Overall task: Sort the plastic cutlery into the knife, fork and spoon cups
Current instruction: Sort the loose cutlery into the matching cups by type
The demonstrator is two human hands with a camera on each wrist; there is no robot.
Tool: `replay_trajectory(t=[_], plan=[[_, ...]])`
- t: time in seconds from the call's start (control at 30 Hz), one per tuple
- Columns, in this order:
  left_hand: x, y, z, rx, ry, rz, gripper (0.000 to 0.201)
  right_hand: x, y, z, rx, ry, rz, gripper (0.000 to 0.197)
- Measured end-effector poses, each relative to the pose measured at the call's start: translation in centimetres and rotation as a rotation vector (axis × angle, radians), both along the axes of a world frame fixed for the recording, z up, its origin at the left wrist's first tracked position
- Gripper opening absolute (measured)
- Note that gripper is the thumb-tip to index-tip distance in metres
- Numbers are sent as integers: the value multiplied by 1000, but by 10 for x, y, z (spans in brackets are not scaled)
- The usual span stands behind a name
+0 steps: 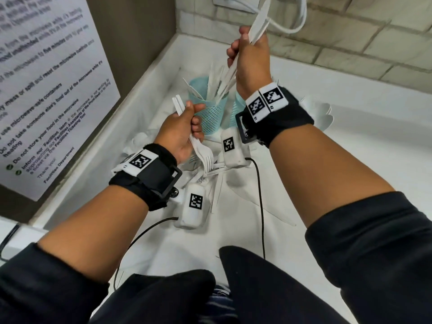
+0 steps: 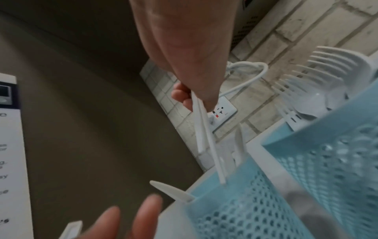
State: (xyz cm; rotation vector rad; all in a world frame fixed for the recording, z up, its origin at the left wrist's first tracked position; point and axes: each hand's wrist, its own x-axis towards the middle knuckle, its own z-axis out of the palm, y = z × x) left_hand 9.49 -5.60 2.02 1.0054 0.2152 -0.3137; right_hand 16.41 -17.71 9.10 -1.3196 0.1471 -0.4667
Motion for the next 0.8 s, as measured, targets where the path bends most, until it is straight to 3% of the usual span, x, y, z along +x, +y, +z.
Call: replay_trajectory(t=[0.13,0.23,0.43,0.57,0.7,0.8], plan=[[1,2,-1,-35,45,-14,37,0,4,11,28,-150,-51,23],[0,1,1,-81,66,-31,42,3,9,0,-63,-202,-48,22],[-1,3,2,-162,81,-35,33,10,12,-55,-400,74,125,22],[-1,5,3,-170,51,-17,29,9,10,-54,-569,183,149,18],[0,9,6,-237,6,-20,34,2,3,-41,-592,30,41,39],[2,11,11,-299,-26,-17,38,-15,-2,-25,-645,-116,5,18]])
